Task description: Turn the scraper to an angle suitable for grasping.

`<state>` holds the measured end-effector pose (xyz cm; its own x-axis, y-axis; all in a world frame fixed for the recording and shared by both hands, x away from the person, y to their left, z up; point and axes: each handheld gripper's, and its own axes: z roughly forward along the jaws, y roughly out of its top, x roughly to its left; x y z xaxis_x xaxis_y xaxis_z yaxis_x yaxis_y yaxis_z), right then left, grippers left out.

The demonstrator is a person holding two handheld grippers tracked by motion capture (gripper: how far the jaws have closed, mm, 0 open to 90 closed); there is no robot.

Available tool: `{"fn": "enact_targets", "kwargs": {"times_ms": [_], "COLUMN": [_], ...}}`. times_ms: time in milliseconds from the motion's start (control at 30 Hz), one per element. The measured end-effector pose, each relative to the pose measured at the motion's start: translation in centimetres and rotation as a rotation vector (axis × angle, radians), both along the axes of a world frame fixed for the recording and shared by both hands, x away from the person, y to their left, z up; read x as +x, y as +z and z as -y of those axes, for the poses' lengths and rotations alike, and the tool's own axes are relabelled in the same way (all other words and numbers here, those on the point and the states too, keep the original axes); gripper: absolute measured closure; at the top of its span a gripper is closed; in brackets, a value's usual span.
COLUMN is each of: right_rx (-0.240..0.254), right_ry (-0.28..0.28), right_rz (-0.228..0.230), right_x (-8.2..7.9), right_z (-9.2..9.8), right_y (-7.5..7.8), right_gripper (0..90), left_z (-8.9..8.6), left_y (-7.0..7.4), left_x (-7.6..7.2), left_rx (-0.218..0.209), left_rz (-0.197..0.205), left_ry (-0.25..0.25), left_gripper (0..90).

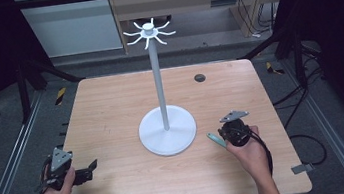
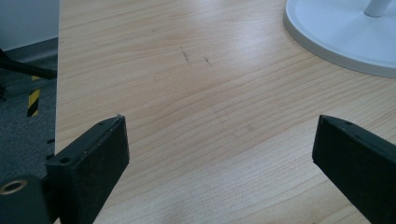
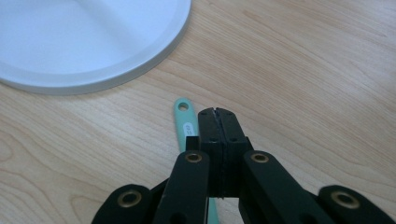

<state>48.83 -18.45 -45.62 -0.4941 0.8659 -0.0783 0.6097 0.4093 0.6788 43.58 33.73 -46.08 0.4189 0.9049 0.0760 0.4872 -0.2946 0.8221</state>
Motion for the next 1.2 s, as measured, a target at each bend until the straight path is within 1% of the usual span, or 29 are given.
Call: {"fn": "enact_targets", "kwargs": {"times_ms": [33, 67, 100, 167, 233, 300, 333, 400, 533, 600, 633, 667, 733, 767, 867, 967, 1033, 1067, 1167, 1200], "right_rx": [-0.017, -0.017, -0.032, -0.039, -0.06, -0.081, -0.097, -0.105, -0.128, -0.124, -0.129, -0.148, -0.161, -0.161, -0.178, -0.212, -0.213, -0.209, -0.219, -0.215], "right_ry": [0.008, 0.008, 0.018, 0.021, 0.034, 0.04, 0.042, 0.049, 0.053, 0.055, 0.057, 0.071, 0.079, 0.079, 0.099, 0.123, 0.126, 0.134, 0.145, 0.144], "right_rz": [-0.013, -0.013, -0.028, -0.034, -0.041, -0.061, -0.075, -0.093, -0.114, -0.122, -0.131, -0.142, -0.154, -0.154, -0.172, -0.201, -0.207, -0.221, -0.227, -0.233], "right_x": [0.0, 0.0, 0.0, -0.1, 0.0, 0.1, 0.1, 0.2, 0.5, 0.5, 0.5, 0.5, 0.5, 0.5, 0.8, 1.3, 1.4, 1.6, 1.8, 1.9], "right_z": [-0.3, -0.3, -0.5, -0.6, -0.7, -0.8, -0.8, -0.7, -0.5, -0.4, -0.4, -0.5, -0.7, -0.7, -0.9, -1.3, -1.3, -1.5, -1.6, -1.7], "right_y": [0.2, 0.2, 0.4, 0.5, 0.8, 0.9, 1.0, 1.1, 1.3, 1.4, 1.4, 1.5, 1.6, 1.6, 1.7, 1.5, 1.5, 1.4, 1.4, 1.5], "right_gripper": [90.0, 90.0, 90.0, 90.0, 90.0, 90.0, 90.0, 89.5, 88.0, 85.8, 84.6, 81.4, 77.6, 77.6, 73.7, 67.6, 67.0, 64.7, 62.6, 62.3], "left_z": [0.1, 0.1, 0.1, 0.2, 0.1, 0.0, -0.1, -0.2, -0.4, -0.6, -0.7, -0.8, -0.9, -0.9, -0.8, -0.6, -0.4, -0.3, -0.3, -0.3], "left_y": [0.1, 0.1, 0.2, 0.3, 0.4, 0.4, 0.4, 0.5, 0.5, 0.4, 0.4, 0.4, 0.3, 0.2, 0.2, 0.2, 0.2, 0.2, 0.3, 0.3], "left_x": [-0.1, -0.1, -0.1, -0.2, -0.2, -0.2, -0.2, -0.1, 0.0, 0.0, -0.1, -0.1, -0.1, -0.1, -0.1, -0.1, -0.1, -0.1, -0.1, -0.1], "left_rx": [-0.005, -0.005, -0.005, -0.009, -0.014, -0.021, -0.017, -0.024, -0.032, -0.04, -0.045, -0.051, -0.057, -0.059, -0.051, -0.037, -0.031, -0.025, -0.028, -0.027], "left_rz": [0.003, 0.003, 0.004, 0.01, 0.013, 0.011, 0.009, 0.007, 0.004, 0.005, 0.006, 0.006, 0.0, -0.003, -0.001, -0.01, -0.007, -0.003, -0.002, -0.002], "left_ry": [-0.007, -0.007, -0.012, -0.022, -0.026, -0.024, -0.025, -0.025, -0.026, -0.02, -0.014, -0.009, -0.004, -0.004, -0.003, -0.015, -0.021, -0.024, -0.024, -0.025], "left_gripper": [3.5, 3.5, 3.5, 3.5, 3.5, 3.6, 3.7, 3.7, 3.7, 3.7, 3.7, 3.7, 3.7, 3.7, 3.7, 3.7, 3.7, 3.7, 3.7, 3.7]}}
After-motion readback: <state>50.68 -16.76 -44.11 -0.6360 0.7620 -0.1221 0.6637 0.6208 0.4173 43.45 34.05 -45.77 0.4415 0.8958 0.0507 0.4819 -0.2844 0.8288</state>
